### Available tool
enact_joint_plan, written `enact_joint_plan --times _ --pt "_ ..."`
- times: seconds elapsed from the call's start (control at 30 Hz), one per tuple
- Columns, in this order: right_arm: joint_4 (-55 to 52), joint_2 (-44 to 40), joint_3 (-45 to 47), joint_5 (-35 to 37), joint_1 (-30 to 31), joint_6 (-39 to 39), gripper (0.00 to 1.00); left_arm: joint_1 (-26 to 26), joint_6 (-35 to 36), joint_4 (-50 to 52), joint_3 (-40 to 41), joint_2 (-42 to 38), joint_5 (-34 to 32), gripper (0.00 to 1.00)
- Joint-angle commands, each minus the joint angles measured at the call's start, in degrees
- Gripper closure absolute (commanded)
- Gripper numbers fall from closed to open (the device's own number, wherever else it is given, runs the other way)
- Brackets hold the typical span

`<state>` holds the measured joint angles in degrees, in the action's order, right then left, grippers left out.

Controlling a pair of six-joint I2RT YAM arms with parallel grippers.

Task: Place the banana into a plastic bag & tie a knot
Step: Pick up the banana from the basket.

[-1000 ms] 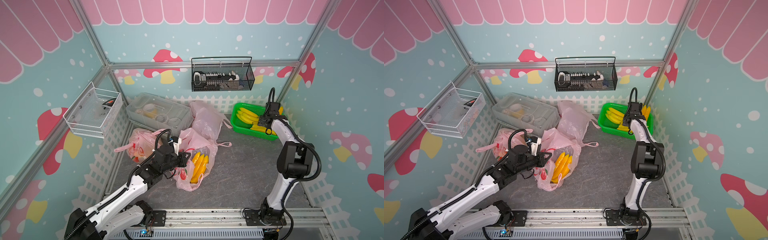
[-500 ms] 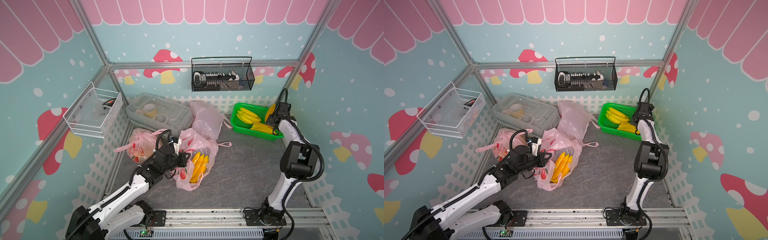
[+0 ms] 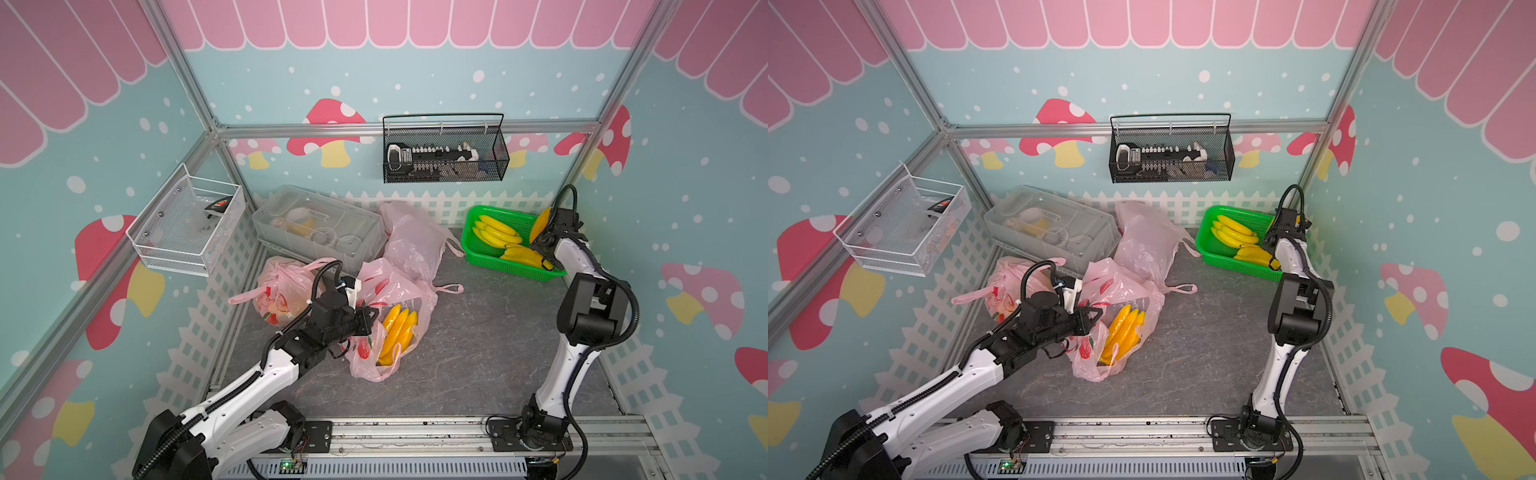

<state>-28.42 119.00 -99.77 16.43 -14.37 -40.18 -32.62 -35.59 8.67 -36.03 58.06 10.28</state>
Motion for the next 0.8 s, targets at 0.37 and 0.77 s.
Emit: enact_joint_plan --times 0.37,0.77 --pt "2.6 5.2 -5.8 -3.6 -1.9 -6.8 0.43 0.8 -0.1 -0.1 0.8 -0.7 0.4 1.0" --pt "7.4 -0.8 1.0 -2.3 -1.9 -7.7 0.8 0.9 -0.3 0.3 0.8 -1.0 0.3 1.0"
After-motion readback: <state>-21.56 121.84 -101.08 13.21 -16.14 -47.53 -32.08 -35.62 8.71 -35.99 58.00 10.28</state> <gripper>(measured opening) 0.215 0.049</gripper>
